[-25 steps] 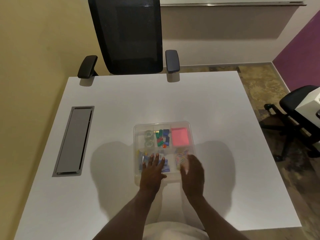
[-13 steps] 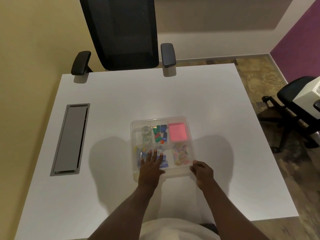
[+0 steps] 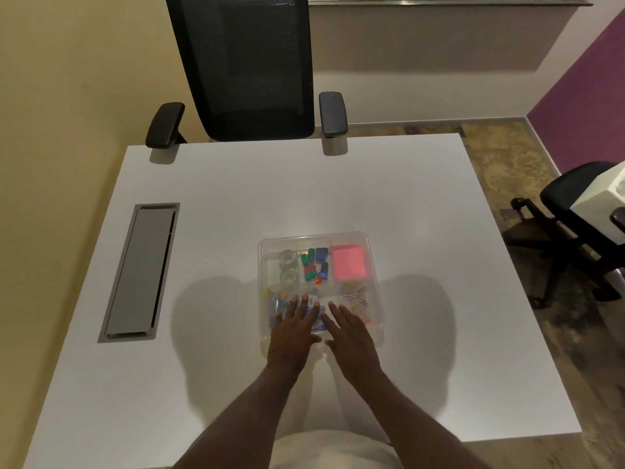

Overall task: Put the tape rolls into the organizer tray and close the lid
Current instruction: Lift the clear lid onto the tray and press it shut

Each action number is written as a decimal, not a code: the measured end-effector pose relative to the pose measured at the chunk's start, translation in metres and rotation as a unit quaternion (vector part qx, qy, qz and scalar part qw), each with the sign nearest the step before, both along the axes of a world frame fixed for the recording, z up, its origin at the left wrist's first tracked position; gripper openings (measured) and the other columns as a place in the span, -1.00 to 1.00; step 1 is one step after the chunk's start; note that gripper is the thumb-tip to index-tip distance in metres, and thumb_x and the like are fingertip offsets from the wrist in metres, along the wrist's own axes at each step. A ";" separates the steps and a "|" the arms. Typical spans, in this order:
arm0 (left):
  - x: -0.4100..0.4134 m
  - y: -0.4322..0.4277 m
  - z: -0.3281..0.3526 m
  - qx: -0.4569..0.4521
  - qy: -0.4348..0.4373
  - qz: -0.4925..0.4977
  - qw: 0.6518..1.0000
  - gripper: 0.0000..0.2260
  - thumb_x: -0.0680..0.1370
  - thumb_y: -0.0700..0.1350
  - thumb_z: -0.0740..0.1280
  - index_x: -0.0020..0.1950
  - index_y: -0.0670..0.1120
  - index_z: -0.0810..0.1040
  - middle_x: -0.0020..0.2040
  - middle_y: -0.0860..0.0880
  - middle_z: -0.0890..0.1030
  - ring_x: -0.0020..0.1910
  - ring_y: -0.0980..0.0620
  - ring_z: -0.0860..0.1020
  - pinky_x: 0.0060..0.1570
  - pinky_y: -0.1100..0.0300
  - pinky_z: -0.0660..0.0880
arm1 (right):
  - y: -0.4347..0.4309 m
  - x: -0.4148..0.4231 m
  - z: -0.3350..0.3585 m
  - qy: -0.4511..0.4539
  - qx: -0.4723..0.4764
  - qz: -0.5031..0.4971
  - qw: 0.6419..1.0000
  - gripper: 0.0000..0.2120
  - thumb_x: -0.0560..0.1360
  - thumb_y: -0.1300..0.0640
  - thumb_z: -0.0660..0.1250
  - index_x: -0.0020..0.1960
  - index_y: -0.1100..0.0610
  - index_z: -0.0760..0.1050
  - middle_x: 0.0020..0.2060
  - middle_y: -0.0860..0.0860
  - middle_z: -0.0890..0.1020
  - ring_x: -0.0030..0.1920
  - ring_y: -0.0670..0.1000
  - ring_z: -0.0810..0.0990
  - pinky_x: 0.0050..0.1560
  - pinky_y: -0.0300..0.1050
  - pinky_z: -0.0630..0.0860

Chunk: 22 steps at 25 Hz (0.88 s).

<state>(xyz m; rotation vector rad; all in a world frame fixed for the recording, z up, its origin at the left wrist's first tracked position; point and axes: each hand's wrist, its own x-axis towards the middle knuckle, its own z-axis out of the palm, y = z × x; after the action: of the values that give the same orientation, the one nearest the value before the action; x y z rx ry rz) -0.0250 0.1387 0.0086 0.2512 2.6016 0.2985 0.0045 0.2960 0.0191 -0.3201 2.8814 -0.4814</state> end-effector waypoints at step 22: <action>-0.147 -0.008 0.000 0.021 -0.006 0.018 1.000 -0.32 0.70 0.09 0.30 0.75 0.10 0.05 0.78 -0.02 -0.03 0.77 -0.09 -0.07 0.72 -0.15 -0.05 | -0.018 -0.146 -0.010 -0.031 -0.004 -0.039 0.999 -0.49 0.62 0.13 0.33 0.55 0.03 0.35 0.57 0.04 0.33 0.60 0.10 0.25 0.62 0.09 0.18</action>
<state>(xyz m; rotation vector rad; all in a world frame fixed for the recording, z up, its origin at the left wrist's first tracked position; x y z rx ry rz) -0.1720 0.1311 0.0091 0.2165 2.5934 0.3664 -0.1419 0.2783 0.0089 -0.1898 2.8405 -0.5075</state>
